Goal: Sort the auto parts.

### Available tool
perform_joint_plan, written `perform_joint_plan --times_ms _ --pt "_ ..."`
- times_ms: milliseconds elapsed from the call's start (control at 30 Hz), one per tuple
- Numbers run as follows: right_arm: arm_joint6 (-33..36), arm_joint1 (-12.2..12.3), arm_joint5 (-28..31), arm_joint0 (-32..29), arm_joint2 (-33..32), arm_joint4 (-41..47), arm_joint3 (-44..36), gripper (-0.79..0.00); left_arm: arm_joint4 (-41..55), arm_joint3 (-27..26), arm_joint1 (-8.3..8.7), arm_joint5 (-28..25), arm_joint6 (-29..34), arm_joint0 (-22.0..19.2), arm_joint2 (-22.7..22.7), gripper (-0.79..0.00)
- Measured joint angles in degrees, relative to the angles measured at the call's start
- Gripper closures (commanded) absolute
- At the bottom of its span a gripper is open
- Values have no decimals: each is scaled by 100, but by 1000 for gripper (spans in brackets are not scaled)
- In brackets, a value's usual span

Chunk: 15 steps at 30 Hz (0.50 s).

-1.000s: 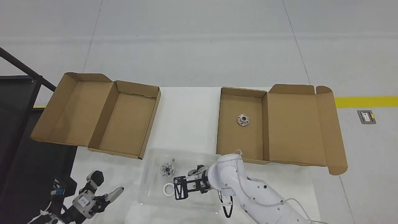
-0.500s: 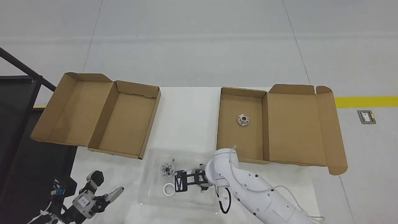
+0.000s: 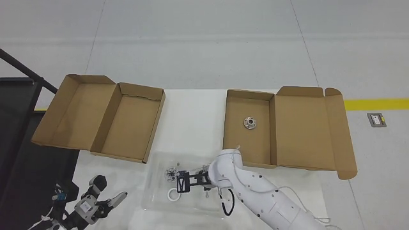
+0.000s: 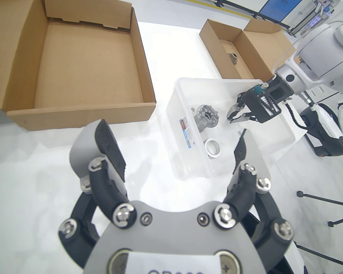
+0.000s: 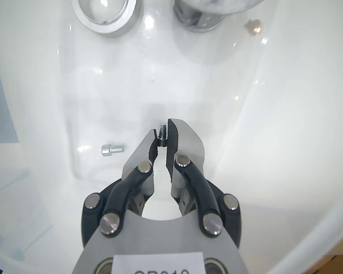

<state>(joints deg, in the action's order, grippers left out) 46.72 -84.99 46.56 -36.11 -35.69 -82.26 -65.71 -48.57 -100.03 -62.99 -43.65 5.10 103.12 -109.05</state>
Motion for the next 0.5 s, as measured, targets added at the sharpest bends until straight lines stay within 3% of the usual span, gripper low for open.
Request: perform_joint_plan --times_ms 200,500 --pt "-972 319 281 -409 -543 -519 -1059 0 0 0 0 0 0 0 0 -785" --pt "-3967 947 232 -1621 -1762 -2161 -2701 0 0 0 0 0 0 0 0 -785"
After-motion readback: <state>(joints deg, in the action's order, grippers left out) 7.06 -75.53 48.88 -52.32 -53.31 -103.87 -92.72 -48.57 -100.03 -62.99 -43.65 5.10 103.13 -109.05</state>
